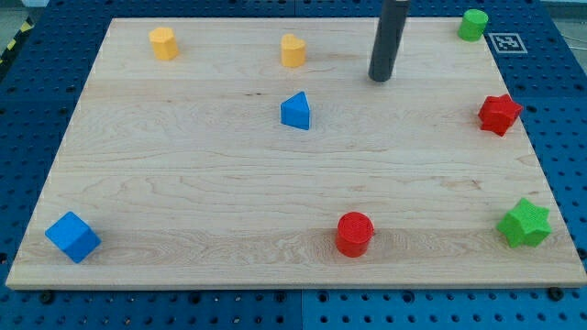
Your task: Push the yellow heart below the yellow hexagon
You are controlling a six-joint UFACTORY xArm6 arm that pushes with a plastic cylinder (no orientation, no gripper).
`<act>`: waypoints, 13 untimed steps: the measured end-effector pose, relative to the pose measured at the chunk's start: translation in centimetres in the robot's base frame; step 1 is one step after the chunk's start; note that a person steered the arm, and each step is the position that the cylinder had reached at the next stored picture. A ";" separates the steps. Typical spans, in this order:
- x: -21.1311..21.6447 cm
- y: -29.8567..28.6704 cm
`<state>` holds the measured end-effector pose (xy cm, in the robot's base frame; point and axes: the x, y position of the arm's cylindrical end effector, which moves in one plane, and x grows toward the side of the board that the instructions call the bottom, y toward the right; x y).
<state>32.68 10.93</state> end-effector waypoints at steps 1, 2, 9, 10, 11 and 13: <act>-1.2 -1.5; -3.2 -2.3; -4.7 -8.0; -4.7 -8.0; -5.3 -9.3; -7.5 -12.6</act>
<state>25.20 -1.69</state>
